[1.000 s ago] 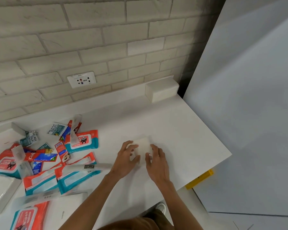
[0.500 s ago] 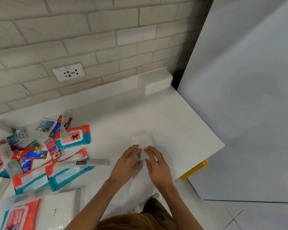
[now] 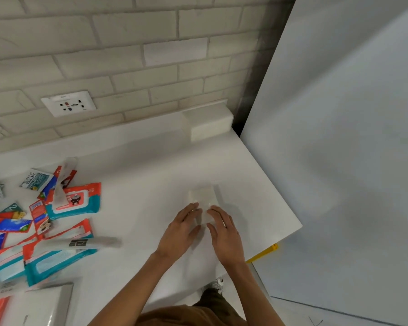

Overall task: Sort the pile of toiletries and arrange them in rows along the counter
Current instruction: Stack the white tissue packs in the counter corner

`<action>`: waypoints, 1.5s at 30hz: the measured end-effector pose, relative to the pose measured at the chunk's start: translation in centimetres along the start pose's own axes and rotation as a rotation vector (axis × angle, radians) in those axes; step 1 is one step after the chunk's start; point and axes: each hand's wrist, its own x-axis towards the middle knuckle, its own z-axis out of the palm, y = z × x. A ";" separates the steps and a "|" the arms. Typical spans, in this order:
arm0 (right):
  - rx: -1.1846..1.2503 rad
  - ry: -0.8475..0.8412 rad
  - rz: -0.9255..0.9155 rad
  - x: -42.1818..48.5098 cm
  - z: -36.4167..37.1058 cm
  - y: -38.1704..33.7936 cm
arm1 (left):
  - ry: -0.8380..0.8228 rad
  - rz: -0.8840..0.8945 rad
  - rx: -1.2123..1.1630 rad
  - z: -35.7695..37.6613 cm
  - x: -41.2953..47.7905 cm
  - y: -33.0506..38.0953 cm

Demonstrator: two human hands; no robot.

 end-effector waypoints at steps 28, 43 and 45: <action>0.409 -0.068 0.002 19.5 -3.5 8.4 | 0.549 -0.649 -0.624 4.4 17.8 5.5; 0.472 -0.096 0.163 23.9 -1.5 6.0 | 0.587 -0.709 -0.576 3.0 22.2 3.9; 0.461 -0.097 0.161 24.3 -1.5 5.9 | 0.592 -0.709 -0.580 2.8 22.6 3.7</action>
